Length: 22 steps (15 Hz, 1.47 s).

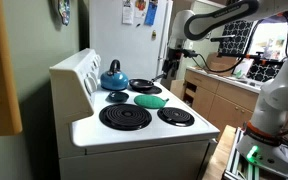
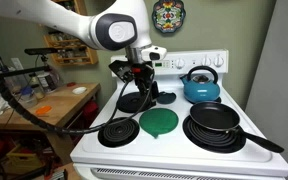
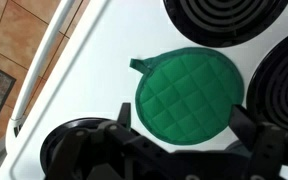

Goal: Use the kitchen mitt to move the pan from the back right plate to the back left one

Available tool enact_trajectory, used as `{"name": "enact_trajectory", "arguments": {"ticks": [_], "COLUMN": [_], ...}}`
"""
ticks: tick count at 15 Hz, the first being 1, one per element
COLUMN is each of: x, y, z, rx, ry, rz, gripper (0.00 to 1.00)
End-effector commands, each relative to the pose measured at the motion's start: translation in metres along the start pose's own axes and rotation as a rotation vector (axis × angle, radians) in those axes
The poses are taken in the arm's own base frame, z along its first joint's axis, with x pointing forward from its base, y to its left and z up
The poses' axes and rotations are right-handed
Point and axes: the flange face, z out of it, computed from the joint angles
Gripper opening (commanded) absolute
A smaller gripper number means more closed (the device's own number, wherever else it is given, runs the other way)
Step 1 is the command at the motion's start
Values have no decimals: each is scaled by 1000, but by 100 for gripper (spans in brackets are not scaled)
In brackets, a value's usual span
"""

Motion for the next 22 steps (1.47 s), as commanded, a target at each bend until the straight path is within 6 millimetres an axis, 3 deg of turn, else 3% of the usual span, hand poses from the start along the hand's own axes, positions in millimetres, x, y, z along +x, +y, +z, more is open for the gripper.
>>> {"name": "enact_trajectory", "arguments": {"ticks": [1,5,7,9,12,13,15,18,22], "x": [0,0,13,19,25,16,20,21,25], "y": [0,0,14,10,-8,1,-2,-1,-30], "z": [0,0,17,30,66,44,55,48,86], "rx": [0,0,-2,37,63,43,46,46,82], "ry": [-1,-1,-22,-31,-71,-58,-72,-57,-78], "rz": [0,0,-37,-81,-176,-128,-137,-134,-330], "gripper": [100,100,100,100,100,100,100,100,100]}}
